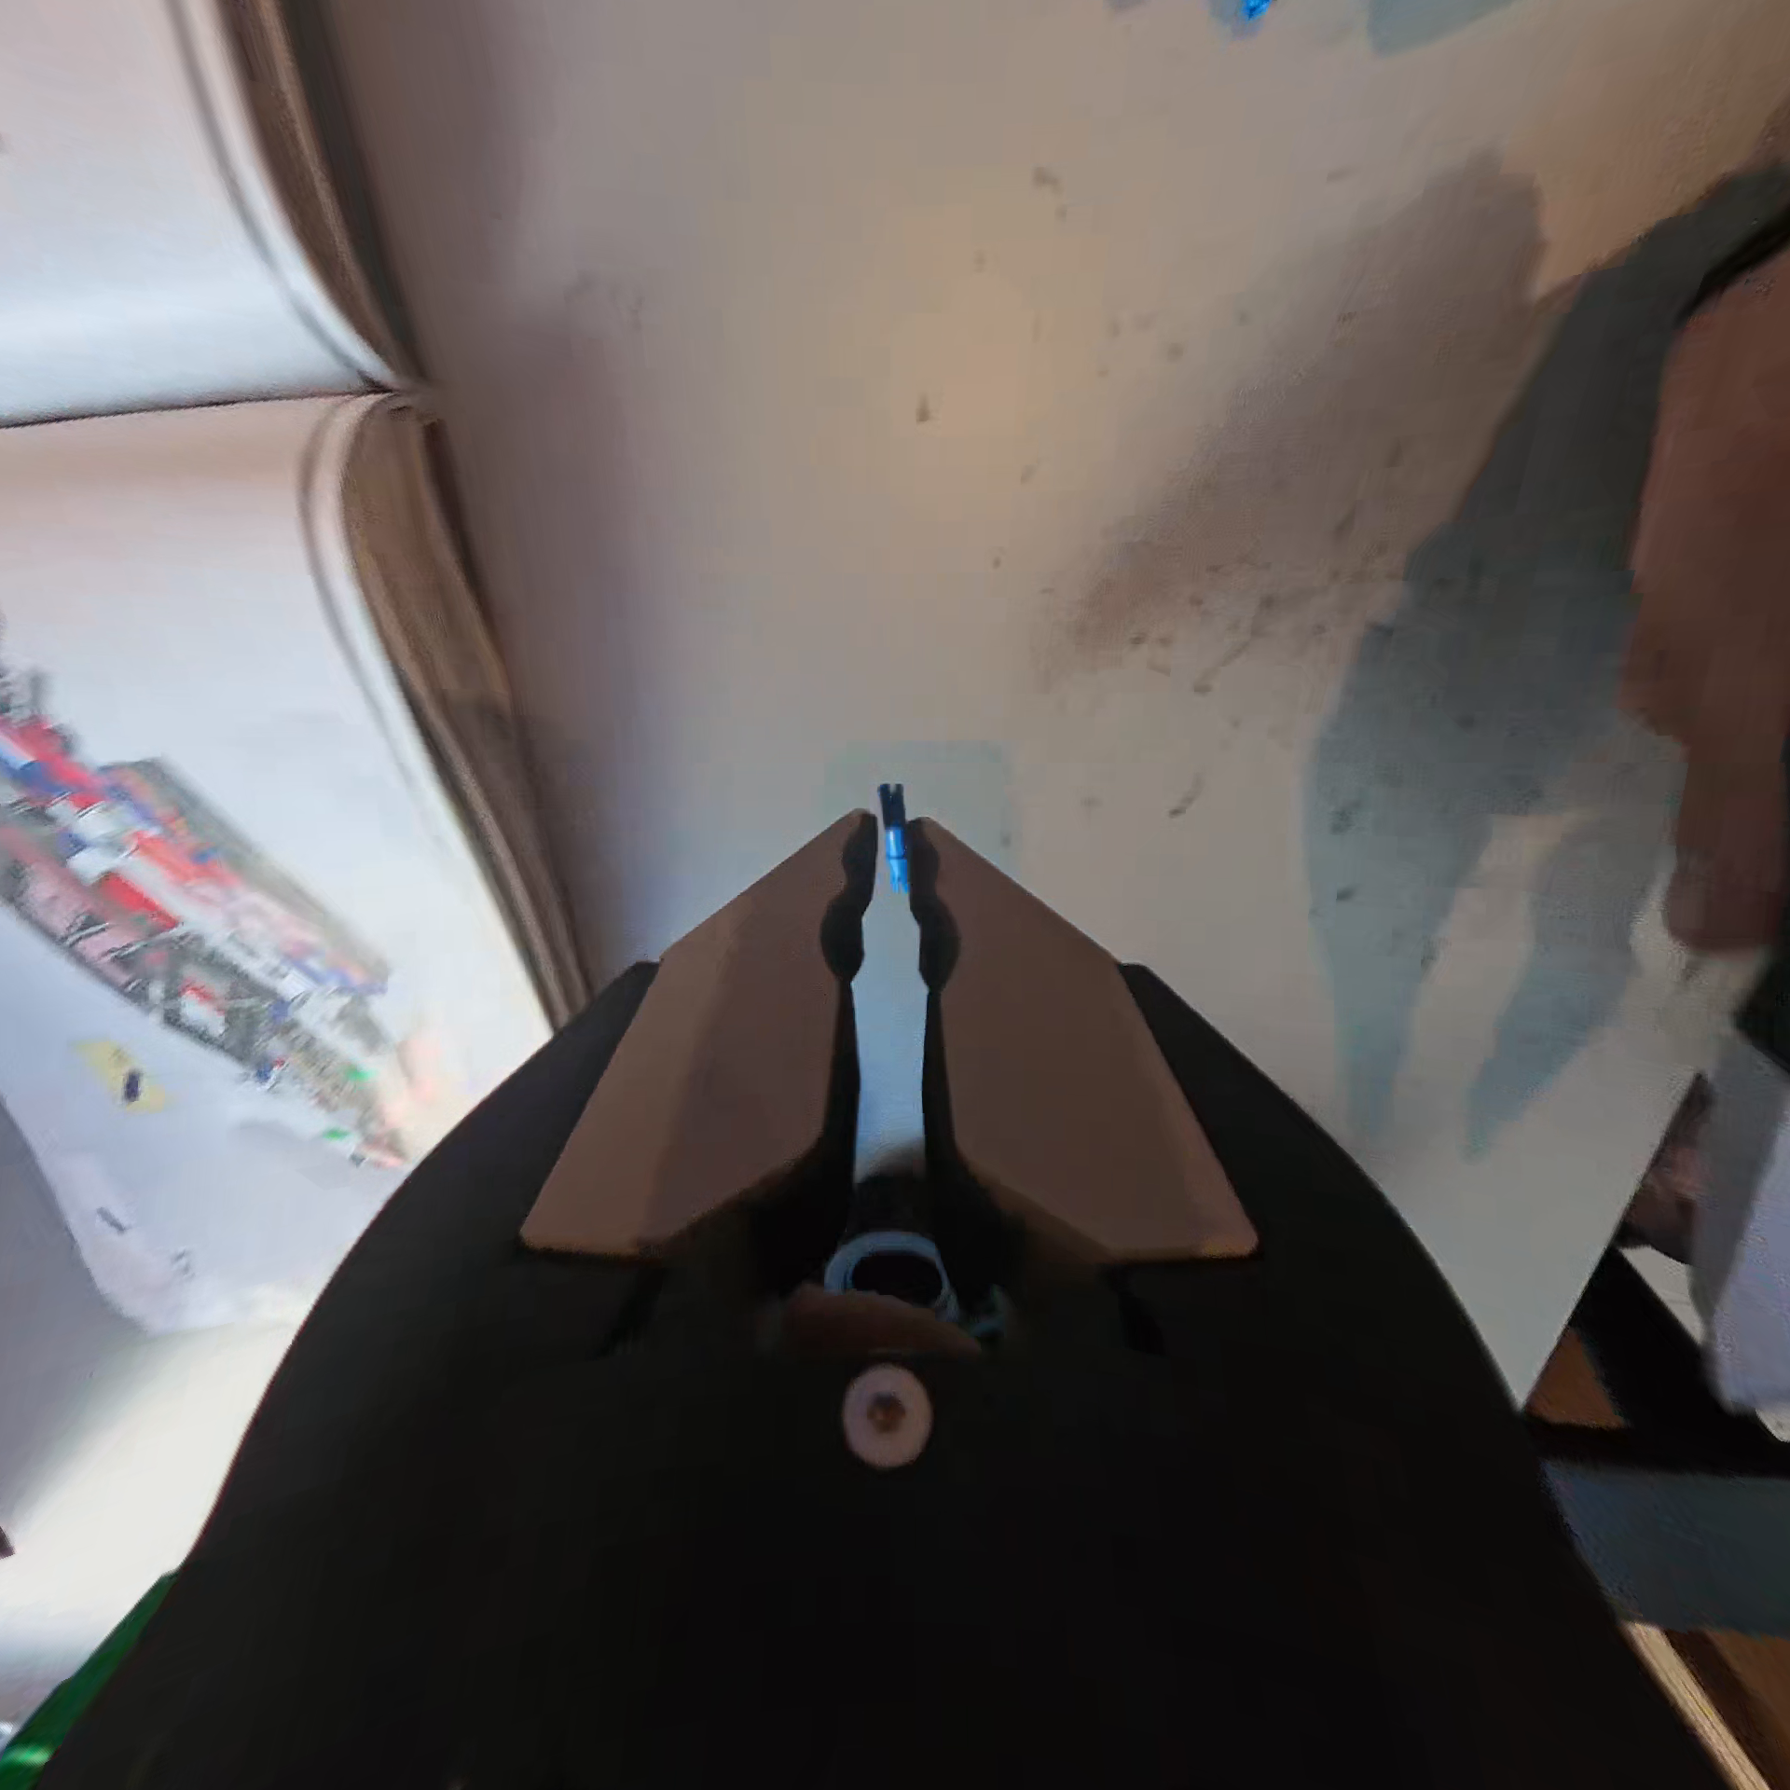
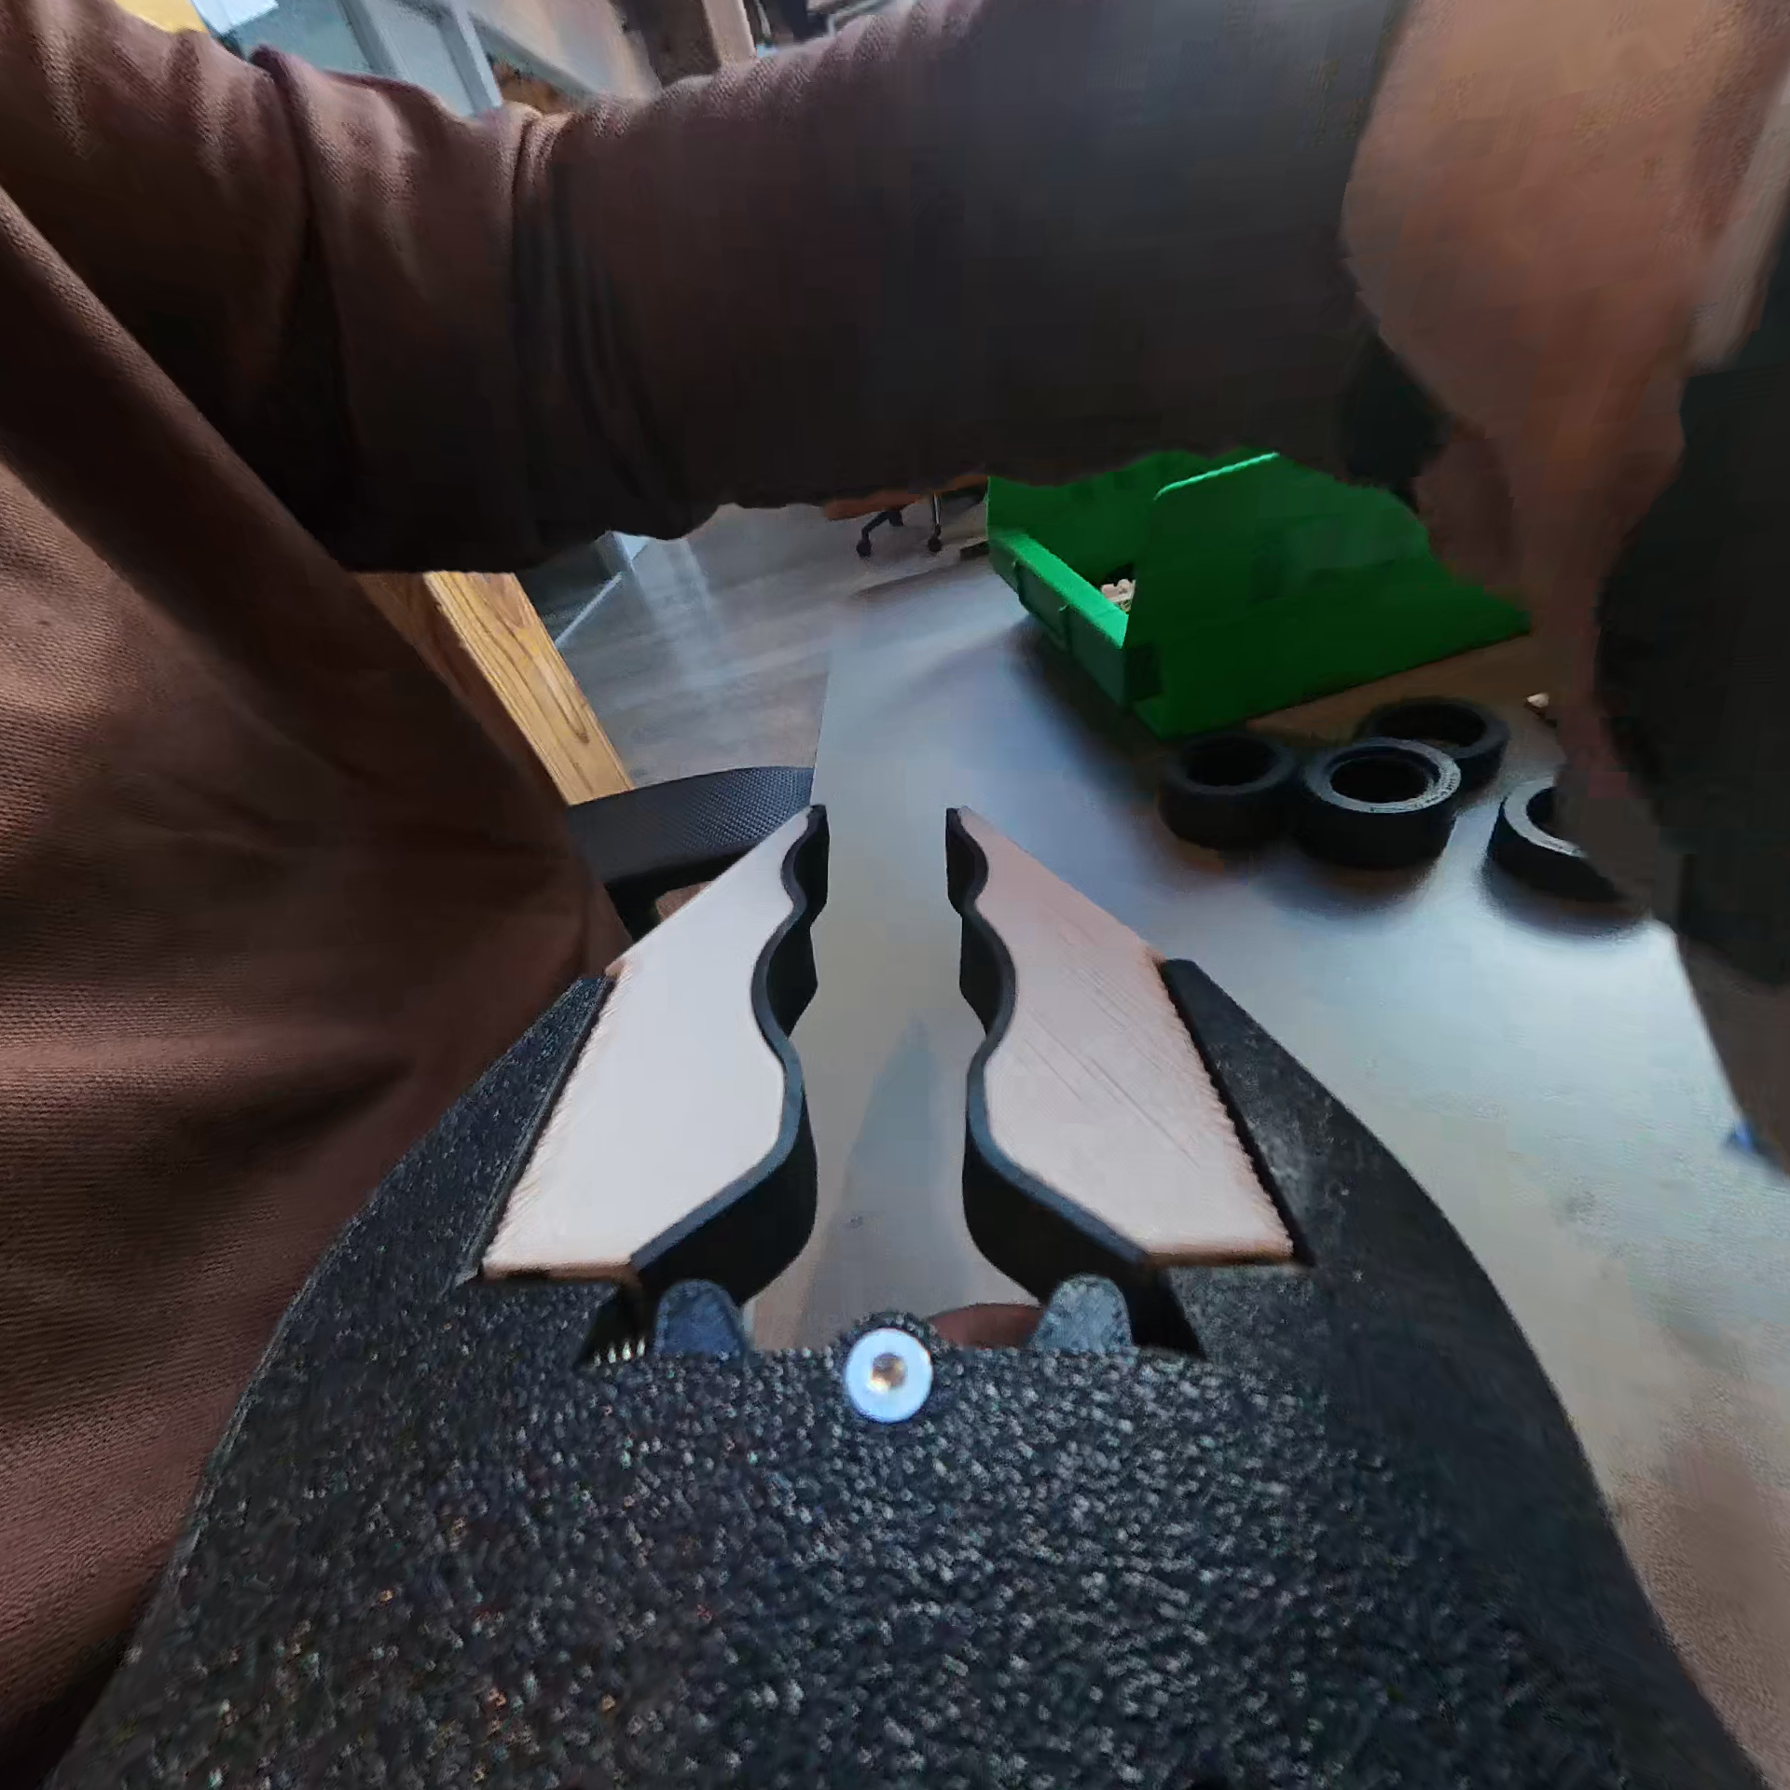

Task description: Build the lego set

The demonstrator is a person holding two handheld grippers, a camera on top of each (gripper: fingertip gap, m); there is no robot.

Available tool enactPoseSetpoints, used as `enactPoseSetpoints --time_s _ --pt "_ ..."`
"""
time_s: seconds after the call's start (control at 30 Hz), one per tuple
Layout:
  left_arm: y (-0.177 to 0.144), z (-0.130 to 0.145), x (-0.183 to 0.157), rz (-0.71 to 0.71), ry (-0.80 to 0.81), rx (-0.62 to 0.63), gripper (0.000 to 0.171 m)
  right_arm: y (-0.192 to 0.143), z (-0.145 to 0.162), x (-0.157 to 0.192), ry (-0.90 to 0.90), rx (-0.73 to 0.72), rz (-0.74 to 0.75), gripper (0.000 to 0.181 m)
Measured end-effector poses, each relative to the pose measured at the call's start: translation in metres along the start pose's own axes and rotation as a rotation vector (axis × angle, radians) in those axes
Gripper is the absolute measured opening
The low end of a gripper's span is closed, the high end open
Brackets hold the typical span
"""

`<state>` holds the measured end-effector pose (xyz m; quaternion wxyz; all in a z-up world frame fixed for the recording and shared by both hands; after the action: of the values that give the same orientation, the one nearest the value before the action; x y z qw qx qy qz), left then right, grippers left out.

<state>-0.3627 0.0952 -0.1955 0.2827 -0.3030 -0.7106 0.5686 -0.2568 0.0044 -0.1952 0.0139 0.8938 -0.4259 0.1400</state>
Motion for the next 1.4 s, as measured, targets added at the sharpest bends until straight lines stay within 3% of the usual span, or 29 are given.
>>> enactPoseSetpoints --time_s 0.13,0.2,0.3,0.4,0.5,0.6,0.7,0.83,0.97,1.03,1.13,1.23,1.4 --pt "0.03 -0.003 -0.008 -0.018 0.009 0.09 0.018 0.0 0.0 -0.001 0.012 -0.001 0.006 0.023" --pt "0.029 -0.006 -0.008 -0.003 -0.014 0.053 0.021 -0.001 0.0 -0.002 0.026 -0.008 0.001 0.022" --pt "0.013 -0.002 -0.003 -0.057 -0.026 0.042 0.024 0.001 0.001 0.001 0.026 0.006 -0.027 0.022" --pt "-0.027 0.009 0.008 -0.106 -0.071 -0.045 0.026 0.003 0.002 0.004 0.015 0.025 -0.031 0.022" --pt "-0.084 0.041 0.032 -0.221 -0.157 -0.141 0.026 0.002 0.002 0.002 0.027 0.021 -0.028 0.022" --pt "-0.138 0.094 0.062 -0.34 -0.301 -0.208 0.026 0.002 0.002 -0.001 0.06 0.016 -0.029 0.022" --pt "-0.156 0.154 0.082 -0.37 -0.434 -0.175 0.029 0.003 0.002 -0.002 0.08 0.022 -0.037 0.022" --pt "-0.129 0.219 0.098 -0.382 -0.502 -0.064 0.022 0.007 0.003 -0.002 0.079 0.036 -0.038 0.022" --pt "-0.076 0.253 0.097 -0.324 -0.306 0.108 0.018 0.009 0.002 -0.002 0.087 0.03 -0.037 0.022" --pt "-0.055 0.258 0.091 -0.274 -0.136 0.153 0.016 0.008 0.002 -0.004 0.101 0.016 -0.032 0.022" --pt "-0.042 0.259 0.098 -0.365 0.048 0.218 0.008 0.004 0.0 -0.009 0.132 -0.021 -0.011 0.022" --pt "-0.043 0.251 0.109 -0.373 0.093 0.213 0.007 0.002 0.0 -0.011 0.159 -0.048 -0.013 0.022" --pt "-0.035 0.248 0.119 -0.244 0.058 0.185 0.003 0.003 -0.001 -0.011 0.161 -0.053 -0.02 0.021"
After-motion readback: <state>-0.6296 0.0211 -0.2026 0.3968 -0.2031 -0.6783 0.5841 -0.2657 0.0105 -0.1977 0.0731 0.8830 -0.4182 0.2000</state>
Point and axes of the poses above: each gripper's, where its closed fingertips meet, y out along the fingers, z out of its underside, x = y × z across the jaws, the point moved 8 cm from there along -y, back along the fingers
